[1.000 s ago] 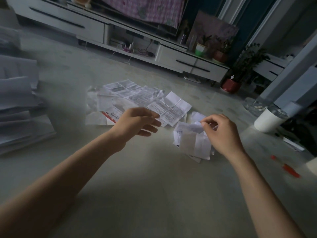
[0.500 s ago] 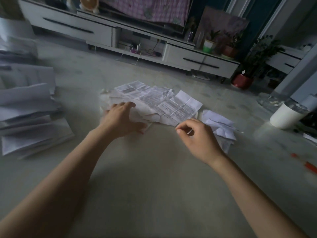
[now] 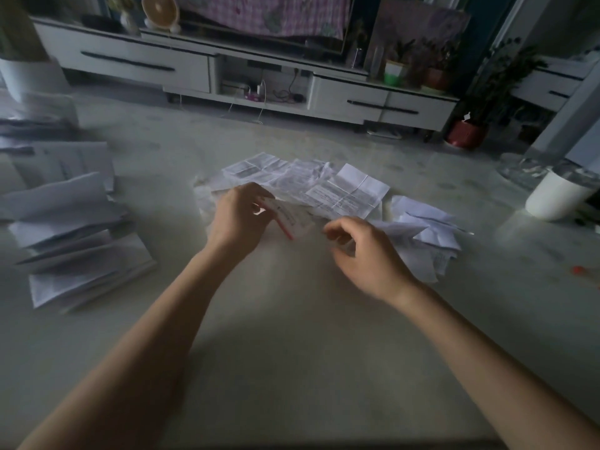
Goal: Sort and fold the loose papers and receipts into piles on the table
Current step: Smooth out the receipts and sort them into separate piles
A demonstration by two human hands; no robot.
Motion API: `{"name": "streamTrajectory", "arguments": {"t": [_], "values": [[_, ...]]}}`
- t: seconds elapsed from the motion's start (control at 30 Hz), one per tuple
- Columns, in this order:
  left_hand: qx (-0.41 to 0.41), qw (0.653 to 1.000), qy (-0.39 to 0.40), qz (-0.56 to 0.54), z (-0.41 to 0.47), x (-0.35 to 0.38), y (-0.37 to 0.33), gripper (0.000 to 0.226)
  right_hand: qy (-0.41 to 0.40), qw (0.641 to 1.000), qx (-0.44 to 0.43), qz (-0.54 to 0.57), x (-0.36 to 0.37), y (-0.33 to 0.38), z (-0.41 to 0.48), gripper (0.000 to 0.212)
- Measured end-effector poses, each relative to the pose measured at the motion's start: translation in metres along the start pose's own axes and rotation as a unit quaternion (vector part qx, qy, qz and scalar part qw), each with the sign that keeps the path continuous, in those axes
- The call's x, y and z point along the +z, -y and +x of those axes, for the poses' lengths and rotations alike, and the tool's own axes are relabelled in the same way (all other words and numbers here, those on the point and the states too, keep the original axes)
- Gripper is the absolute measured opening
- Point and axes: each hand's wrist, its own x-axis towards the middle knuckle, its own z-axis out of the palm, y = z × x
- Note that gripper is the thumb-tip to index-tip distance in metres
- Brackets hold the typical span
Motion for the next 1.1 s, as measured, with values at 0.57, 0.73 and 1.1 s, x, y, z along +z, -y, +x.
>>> {"name": "streamTrajectory", "arguments": {"t": [0.57,0.73,1.1], "values": [[-0.104,0.896,0.230,-0.365,-0.004,-0.023,-0.031,0.036,-0.141,0.899,0.201,0.363,-0.020,0.021,0.011,0.042],[-0.086,0.911,0.278,-0.292,-0.008,-0.019,-0.029,0.039,-0.210,0.878,0.223,0.368,-0.025,0.011,0.012,0.039],[-0.030,0.921,0.216,-0.323,-0.014,-0.011,-0.042,0.033,0.052,0.982,0.038,0.178,-0.032,0.025,0.001,0.018]]}}
